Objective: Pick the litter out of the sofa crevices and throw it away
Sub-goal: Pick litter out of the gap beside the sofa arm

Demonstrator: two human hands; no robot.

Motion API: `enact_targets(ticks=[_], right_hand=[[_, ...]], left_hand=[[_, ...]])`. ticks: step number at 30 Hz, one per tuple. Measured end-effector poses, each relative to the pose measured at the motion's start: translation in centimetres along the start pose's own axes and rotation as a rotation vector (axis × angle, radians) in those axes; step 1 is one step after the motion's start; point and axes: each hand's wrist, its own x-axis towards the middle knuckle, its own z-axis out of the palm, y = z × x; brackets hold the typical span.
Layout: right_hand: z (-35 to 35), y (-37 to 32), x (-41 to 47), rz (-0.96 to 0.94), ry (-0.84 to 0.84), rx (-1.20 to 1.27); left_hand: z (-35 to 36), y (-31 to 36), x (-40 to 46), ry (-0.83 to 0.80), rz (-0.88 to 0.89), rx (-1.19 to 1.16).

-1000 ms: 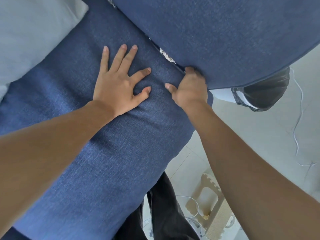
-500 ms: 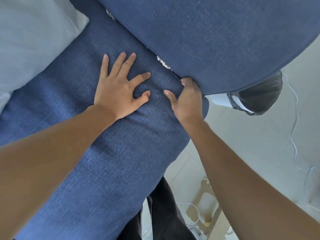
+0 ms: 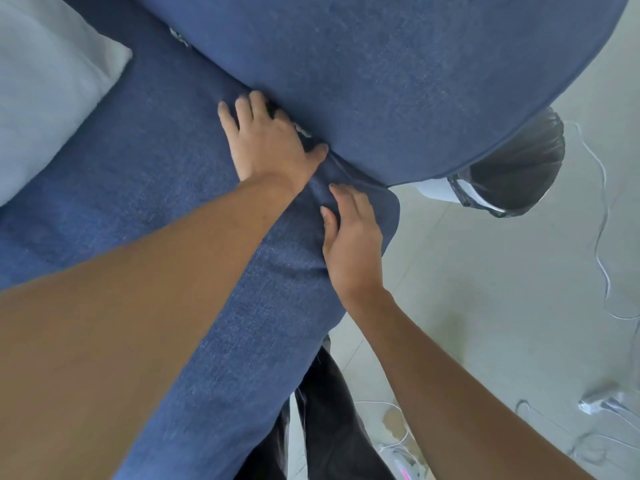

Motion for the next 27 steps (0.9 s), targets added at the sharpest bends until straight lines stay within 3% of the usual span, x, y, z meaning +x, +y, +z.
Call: enact_targets(ticks=[5, 15, 20, 23, 27], right_hand=[[0.3, 0.5, 0.5, -0.002, 0.005, 0.038], [-0.1, 1.0, 1.7, 0.012, -0.019, 0.098], [-0.7, 0.6, 1.8, 0.038, 0.011, 0.131], [-1.1, -0.1, 2.0, 0.084, 0.122, 0.164], [-1.4, -0.8, 2.3, 0.118, 0.198, 0.141]], left_hand=[[0.9, 1.5, 1.1, -0.048, -0.159, 0.055], [1.9, 0.3, 1.0, 0.096, -0.141, -0.147], [1.2, -1.0, 0.5, 0.163, -0.077, -0.374], [-0.5, -2.6, -0.4, 0.156, -0.030, -0.624], [-2.6, -6.0, -1.7, 0.100, -0.001, -0.676]])
